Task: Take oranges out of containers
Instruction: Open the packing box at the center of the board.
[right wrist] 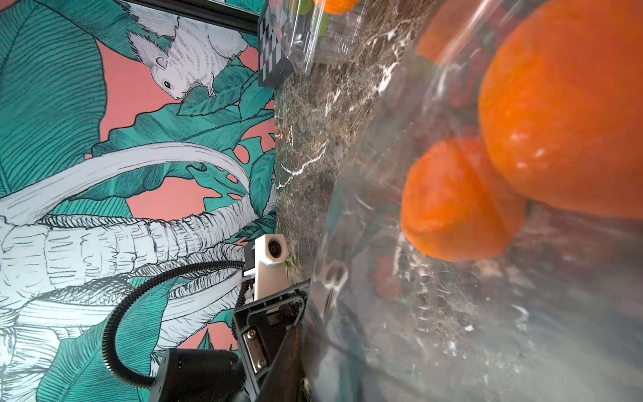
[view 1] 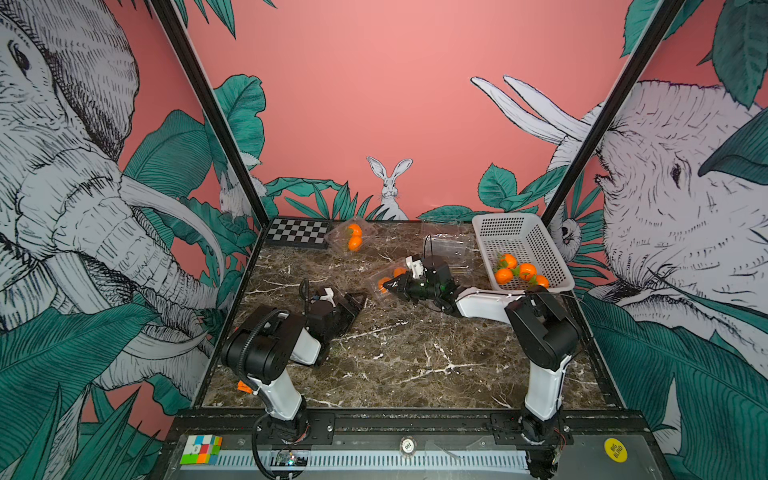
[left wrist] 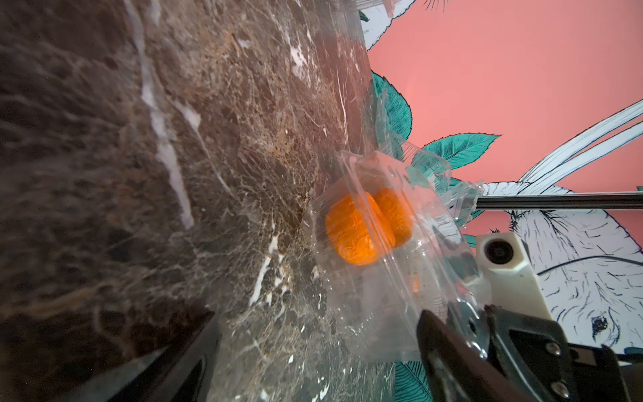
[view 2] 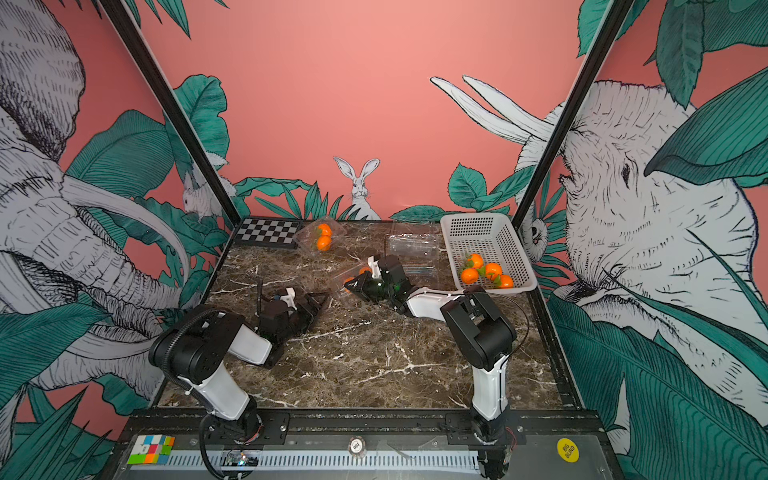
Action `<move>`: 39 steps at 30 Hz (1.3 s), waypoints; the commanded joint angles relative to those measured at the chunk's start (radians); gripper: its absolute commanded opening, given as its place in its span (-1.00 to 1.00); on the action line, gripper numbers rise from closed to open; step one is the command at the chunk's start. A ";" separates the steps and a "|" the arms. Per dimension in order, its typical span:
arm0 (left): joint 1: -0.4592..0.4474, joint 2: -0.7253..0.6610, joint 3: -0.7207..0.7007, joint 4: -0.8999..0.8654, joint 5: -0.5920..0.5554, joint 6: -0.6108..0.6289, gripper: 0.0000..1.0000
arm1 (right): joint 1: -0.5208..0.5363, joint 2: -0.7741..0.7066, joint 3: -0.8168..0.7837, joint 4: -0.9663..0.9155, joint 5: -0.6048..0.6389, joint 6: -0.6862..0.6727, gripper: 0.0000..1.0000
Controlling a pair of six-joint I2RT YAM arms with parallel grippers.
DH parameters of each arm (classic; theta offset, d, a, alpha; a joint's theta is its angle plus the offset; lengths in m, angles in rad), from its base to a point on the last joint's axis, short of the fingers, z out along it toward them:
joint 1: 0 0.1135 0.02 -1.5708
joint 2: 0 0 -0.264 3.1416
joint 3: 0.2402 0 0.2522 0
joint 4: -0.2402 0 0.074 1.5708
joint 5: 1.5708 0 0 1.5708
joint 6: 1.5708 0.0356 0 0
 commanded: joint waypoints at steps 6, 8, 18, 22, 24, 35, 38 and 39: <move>-0.011 0.119 -0.035 0.168 -0.053 -0.082 0.75 | -0.004 0.041 -0.016 0.212 -0.020 0.139 -0.60; -0.010 0.141 -0.035 0.187 -0.056 -0.092 0.75 | -0.004 0.041 -0.020 0.221 -0.020 0.139 -0.60; -0.015 0.200 -0.042 0.209 -0.070 -0.142 0.66 | -0.004 0.035 -0.036 0.257 -0.010 0.175 -0.60; -0.021 0.205 -0.036 0.191 -0.072 -0.160 0.61 | -0.001 0.036 -0.037 0.272 -0.008 0.177 -0.62; -0.023 0.210 -0.033 0.186 -0.072 -0.166 0.60 | 0.003 0.039 -0.043 0.280 -0.006 0.177 -0.62; -0.033 0.228 -0.024 0.172 -0.081 -0.188 0.54 | 0.032 0.047 -0.048 0.286 0.011 0.163 -0.63; -0.033 0.232 -0.027 0.171 -0.086 -0.192 0.54 | 0.040 0.049 -0.051 0.292 0.015 0.163 -0.64; -0.032 0.234 -0.029 0.170 -0.087 -0.196 0.54 | 0.042 0.048 -0.051 0.292 0.015 0.159 -0.64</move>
